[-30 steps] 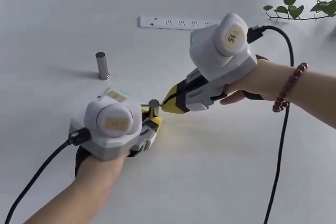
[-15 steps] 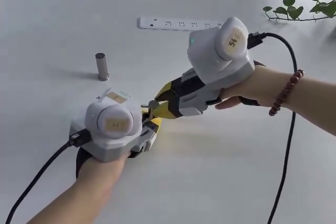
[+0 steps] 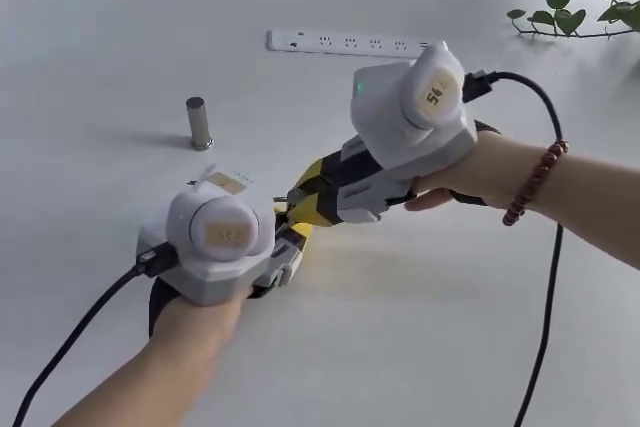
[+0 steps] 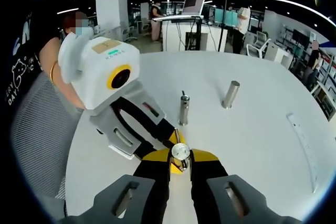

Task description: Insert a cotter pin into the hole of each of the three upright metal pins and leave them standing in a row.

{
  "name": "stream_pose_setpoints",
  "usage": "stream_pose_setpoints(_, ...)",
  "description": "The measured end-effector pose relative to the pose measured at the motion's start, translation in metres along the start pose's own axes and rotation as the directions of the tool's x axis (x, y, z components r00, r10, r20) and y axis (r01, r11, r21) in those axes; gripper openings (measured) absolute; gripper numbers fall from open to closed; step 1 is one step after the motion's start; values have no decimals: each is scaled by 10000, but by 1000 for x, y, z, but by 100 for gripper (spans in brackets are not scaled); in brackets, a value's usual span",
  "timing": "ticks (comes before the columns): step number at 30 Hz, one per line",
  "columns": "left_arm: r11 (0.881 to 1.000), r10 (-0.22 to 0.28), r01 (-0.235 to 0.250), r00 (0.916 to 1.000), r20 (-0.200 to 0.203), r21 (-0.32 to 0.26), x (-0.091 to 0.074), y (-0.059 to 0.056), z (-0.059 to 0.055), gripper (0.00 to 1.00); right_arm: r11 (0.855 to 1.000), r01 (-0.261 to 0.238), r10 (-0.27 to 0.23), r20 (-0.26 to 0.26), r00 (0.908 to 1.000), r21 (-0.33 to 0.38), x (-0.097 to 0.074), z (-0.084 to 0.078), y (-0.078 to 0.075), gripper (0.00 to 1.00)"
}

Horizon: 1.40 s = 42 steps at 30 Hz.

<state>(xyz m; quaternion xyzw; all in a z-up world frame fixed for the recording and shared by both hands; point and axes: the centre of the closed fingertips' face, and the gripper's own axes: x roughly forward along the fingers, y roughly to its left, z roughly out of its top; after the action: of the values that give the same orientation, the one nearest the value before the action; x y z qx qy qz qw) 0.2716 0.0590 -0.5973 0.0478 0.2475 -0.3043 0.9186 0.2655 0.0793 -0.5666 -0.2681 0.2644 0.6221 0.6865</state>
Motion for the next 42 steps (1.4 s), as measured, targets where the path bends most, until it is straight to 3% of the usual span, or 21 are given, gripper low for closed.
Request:
stream_pose_setpoints(2, 10000, 3, -3, 10000, -5, -4, 0, 0, 0, 12, 9996, -15, 13, 73, 10000, 289, 0, 0, -2, 9)
stream_pose_setpoints(13, 10000, 2, -2, 10000, -6, 97, 0, 2, 1, 12, 9999, -24, 22, 186, 9998, 111, -2, 5, 3, 8)
stream_pose_setpoints(19, 9999, 115, -114, 9998, 136, -13, 3, 7, 6, 12, 9996, 98, -105, 306, 9995, 249, -2, 8, -8, 8)
stream_pose_setpoints(42, 9970, 586, -581, 9982, 90, -506, 13, 18, 9, 12, 9993, -29, 14, 417, 9991, 376, 5, 5, -22, 8)
